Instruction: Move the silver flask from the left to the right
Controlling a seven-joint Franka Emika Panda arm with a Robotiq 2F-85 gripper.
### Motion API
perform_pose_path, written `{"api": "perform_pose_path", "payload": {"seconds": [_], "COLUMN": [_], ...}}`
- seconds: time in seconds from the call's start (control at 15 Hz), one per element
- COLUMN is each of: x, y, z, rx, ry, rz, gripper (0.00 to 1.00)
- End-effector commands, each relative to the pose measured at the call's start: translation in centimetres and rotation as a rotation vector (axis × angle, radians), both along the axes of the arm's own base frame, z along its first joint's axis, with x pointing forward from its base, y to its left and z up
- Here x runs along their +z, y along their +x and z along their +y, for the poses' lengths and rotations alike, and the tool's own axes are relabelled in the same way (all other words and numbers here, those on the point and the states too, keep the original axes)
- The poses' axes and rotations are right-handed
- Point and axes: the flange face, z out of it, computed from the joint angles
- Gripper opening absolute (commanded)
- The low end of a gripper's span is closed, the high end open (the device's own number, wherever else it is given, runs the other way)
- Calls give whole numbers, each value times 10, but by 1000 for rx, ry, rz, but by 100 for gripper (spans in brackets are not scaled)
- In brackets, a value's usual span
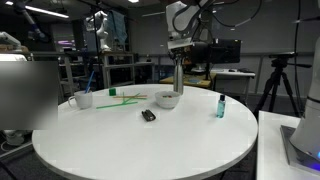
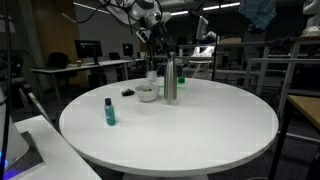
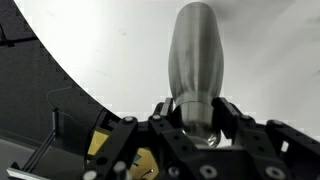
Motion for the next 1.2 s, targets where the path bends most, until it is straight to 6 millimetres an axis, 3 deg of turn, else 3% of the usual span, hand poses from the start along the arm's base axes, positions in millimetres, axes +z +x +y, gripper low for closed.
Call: {"api": "perform_pose_path", "payload": {"seconds": [0.0, 1.13], "x": [3, -16], "y": [-4, -8], "z": [-7, -15], "rx": [0, 36], "ry": [15, 5], "rz": [-45, -86], "gripper": [23, 23]}}
